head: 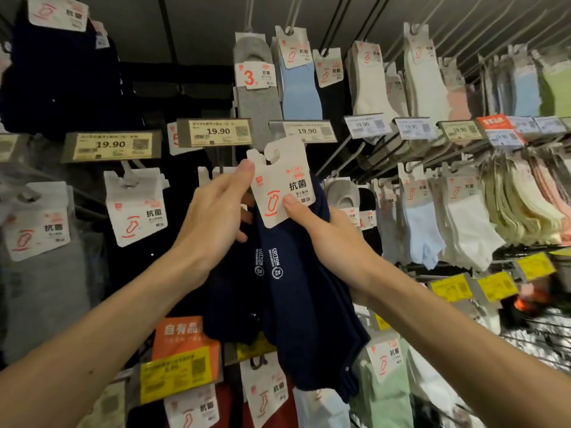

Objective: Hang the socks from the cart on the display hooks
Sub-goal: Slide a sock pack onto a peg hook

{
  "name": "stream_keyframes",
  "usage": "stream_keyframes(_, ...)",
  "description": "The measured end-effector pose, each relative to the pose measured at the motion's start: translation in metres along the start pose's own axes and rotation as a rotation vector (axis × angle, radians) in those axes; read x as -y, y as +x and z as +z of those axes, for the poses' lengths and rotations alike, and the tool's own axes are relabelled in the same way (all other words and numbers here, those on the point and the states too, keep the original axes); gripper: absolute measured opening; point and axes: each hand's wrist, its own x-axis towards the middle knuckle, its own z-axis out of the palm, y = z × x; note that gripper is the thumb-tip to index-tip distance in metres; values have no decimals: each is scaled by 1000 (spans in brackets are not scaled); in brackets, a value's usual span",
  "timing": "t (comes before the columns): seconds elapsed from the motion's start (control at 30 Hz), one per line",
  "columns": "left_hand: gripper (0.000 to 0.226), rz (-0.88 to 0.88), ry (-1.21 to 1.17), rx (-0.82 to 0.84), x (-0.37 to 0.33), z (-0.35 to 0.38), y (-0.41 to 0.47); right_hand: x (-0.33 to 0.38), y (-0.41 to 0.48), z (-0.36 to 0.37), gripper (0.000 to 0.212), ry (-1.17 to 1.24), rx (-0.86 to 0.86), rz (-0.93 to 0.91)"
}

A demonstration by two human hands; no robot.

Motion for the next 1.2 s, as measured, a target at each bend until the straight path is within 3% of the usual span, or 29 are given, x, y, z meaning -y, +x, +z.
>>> stream_keyframes(0.1,61,-32,-68,-10,-8,3,-6,4,-4,3,30,36,25,13)
stream_keyframes(0.2,66,-50,-84,-55,-10,5,-13,2,-9,4,30,39,44,23)
stream_keyframes(0.53,32,-223,-182,60,6,-8,-28,-20,-21,4,40,95,85,173)
stream_keyframes(0.73,22,-412,-376,116,21,-17,-39,-31,-21,1,46,-52,5,249)
stream_keyframes(0.83,20,-474,-411,116,28,-20,-48,-41,-22,-2,34,-67,3,252)
stream_keyframes(1.03,19,-293,-328,12,26,-29,-57,-54,-15,-1,29,23,-121,272)
stream_keyframes(1.13,11,-311,-354,-84,24,-40,-45,-52,-6,-5,31,35,-196,241)
stream_keyframes(1.2,18,-290,-249,-121,24,-47,-35,-45,0,-6,27,30,-184,199)
